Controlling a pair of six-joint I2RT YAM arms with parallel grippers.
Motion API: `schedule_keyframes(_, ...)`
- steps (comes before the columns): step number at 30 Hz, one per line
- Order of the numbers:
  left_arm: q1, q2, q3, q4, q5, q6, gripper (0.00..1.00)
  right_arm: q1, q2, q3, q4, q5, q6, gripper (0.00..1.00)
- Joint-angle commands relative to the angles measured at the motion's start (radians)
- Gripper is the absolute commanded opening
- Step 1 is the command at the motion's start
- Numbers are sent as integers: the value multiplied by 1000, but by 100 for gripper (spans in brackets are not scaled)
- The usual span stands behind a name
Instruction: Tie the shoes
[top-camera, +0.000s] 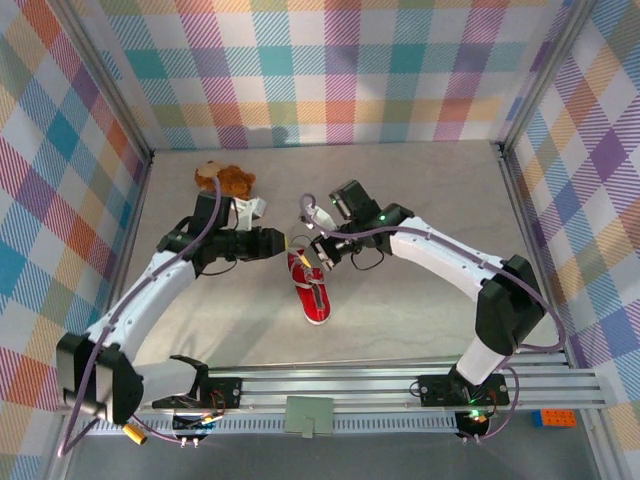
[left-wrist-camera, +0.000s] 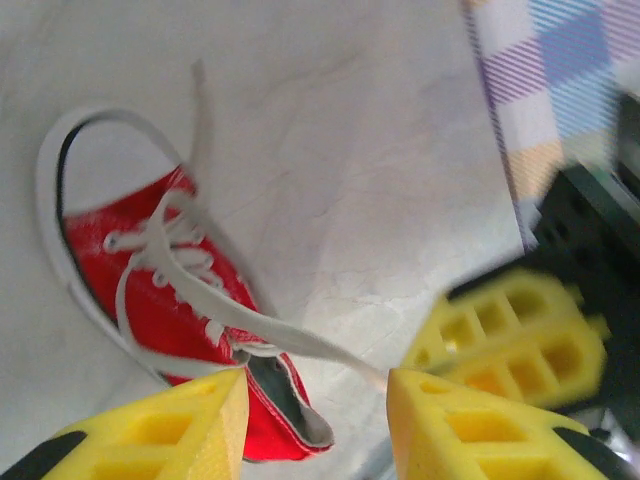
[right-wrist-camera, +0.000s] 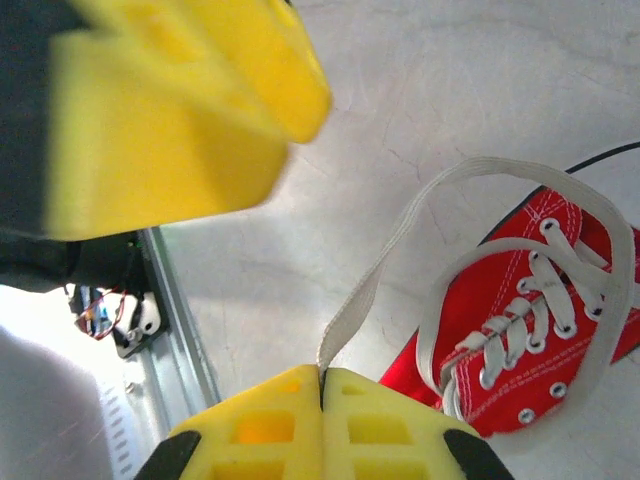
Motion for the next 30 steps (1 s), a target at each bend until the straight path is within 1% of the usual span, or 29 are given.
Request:
schedule_keyframes(1, 1, -75, -112, 252, 104, 346, 41, -22, -1, 61, -187, -115, -137, 0)
schedule_keyframes(2, 1, -89, -141, 311, 126, 391, 43, -28, 6, 72, -213, -123, -156, 0)
schedule_keyframes(4, -4, -89, -152, 353, 152, 463, 45, -36, 19, 97, -259, -144, -184, 0)
schedule_keyframes(6, -13, -65, -137, 353, 161, 505, 45, -38, 33, 117, -293, -157, -202, 0)
schedule_keyframes(9, -52, -36, -123, 347, 166, 573, 44, -38, 45, 129, -306, -172, -209, 0)
schedule_keyframes(10, -68, -32, -122, 346, 156, 598, 46, -38, 47, 134, -311, -176, -212, 0)
schedule_keyframes(12, -92, -27, -125, 343, 141, 633, 57, -38, 49, 141, -320, -174, -216, 0)
schedule_keyframes(13, -95, -22, -118, 327, 149, 650, 60, -39, 50, 144, -324, -171, -219, 0)
schedule_keyframes(14, -96, -10, -105, 295, 163, 668, 60, -40, 52, 147, -329, -168, -222, 0)
schedule_keyframes(17, -107, 23, -59, 180, 202, 730, 58, -40, 55, 157, -344, -164, -230, 0)
schedule_keyframes(19, -121, 38, -48, 121, 203, 753, 56, -41, 57, 158, -349, -166, -235, 0)
schedule_keyframes(22, -135, 51, -53, 118, 200, 757, 51, -41, 62, 163, -350, -171, -238, 0)
schedule_keyframes(27, -149, 64, -63, 148, 195, 740, 49, -48, 53, 156, -338, -181, -240, 0)
schedule_keyframes(30, -154, 73, -63, 148, 194, 735, 44, -56, 45, 142, -323, -203, -236, 0)
